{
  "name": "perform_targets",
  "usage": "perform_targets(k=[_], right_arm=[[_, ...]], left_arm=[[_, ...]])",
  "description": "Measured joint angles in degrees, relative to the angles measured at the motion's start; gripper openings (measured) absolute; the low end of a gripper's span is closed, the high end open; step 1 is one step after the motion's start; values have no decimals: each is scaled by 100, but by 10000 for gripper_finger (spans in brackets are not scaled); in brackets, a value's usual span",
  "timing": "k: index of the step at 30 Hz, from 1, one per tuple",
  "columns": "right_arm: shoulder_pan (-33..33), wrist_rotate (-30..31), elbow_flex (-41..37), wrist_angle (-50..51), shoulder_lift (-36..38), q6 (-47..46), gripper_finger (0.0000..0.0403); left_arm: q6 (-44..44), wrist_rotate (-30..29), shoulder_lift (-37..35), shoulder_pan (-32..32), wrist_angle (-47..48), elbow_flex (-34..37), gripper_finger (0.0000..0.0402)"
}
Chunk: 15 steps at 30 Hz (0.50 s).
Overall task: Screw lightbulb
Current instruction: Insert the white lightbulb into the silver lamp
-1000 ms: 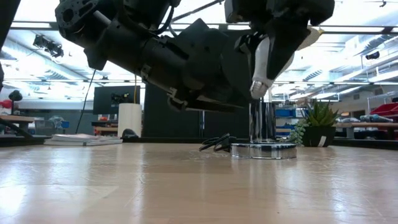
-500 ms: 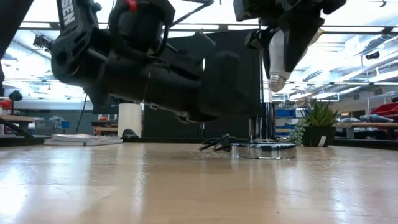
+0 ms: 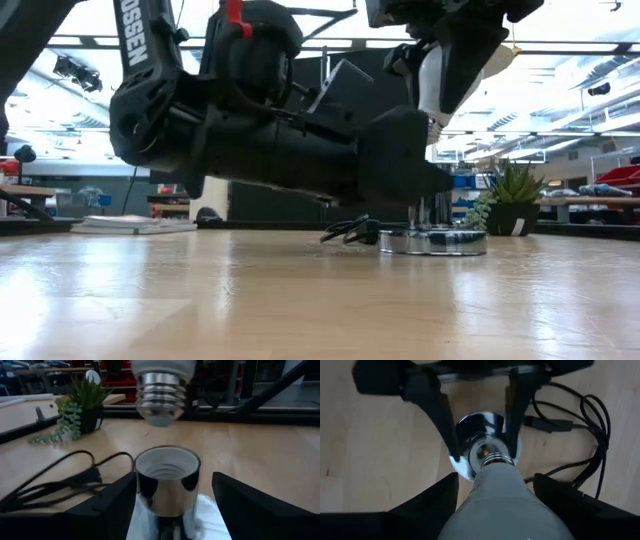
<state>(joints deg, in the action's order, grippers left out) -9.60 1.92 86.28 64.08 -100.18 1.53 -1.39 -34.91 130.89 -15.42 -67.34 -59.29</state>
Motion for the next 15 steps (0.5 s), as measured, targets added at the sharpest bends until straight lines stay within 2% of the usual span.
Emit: perform_targets(k=[6, 15], right_arm=[[4, -1, -2, -31, 0, -56, 264], [74, -3, -2, -329, 0, -366, 261]], left_arm=[[266, -51, 0, 93, 26, -26, 237], [-204, 91, -2, 193, 214, -26, 186]])
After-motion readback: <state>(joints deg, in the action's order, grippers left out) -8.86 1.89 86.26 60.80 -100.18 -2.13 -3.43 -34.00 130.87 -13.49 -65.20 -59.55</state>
